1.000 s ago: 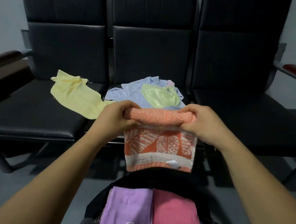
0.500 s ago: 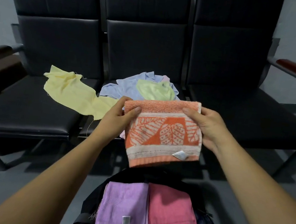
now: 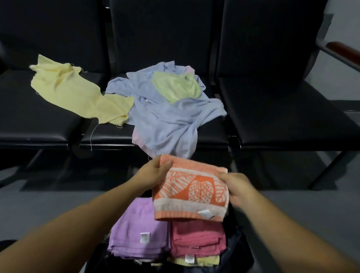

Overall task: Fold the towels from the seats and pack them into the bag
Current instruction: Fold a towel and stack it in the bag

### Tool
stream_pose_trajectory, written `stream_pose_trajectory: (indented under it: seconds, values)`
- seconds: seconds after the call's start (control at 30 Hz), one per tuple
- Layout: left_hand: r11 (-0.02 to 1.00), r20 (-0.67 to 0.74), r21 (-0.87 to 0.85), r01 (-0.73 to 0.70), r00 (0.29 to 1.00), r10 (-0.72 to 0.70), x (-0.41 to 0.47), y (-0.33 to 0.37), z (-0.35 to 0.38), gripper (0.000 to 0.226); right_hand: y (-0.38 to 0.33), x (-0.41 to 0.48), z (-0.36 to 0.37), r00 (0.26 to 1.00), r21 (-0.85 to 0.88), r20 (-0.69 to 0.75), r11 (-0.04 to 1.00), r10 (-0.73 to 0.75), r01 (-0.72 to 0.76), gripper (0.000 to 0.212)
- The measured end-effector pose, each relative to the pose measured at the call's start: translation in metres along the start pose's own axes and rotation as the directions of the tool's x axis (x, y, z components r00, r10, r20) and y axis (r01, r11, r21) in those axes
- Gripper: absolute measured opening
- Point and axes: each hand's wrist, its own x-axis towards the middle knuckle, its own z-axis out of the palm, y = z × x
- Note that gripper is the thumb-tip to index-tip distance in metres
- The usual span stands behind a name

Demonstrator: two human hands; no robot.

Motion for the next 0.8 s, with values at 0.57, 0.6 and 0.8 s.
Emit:
stream_pose_trajectory:
  seconds: [0.57, 0.6, 0.8]
  values:
    - [0.882, -0.043, 0.388, 0.269, 0.961, -0.274, 0.031, -0.064, 0.033, 0.047, 0.034, 0.049, -0.014, 0.970, -0.545, -0.221, 0.838, -0.098, -0.039, 0.011]
    - [0.886, -0.040, 0.393, 0.247, 0.967, -0.252, 0.034, -0.056, 0.027, 0.036, 0.022, 0.050, -0.006, 0.975, -0.533, -0.190, 0.846, -0.115, -0.004, 0.015]
    - [0.941, 0.069, 0.338, 0.025, 0.996, -0.051, 0.037, 0.009, -0.010, 0.017, -0.049, 0.039, 0.040, 0.962, -0.502, 0.027, 0.829, -0.271, 0.248, 0.016]
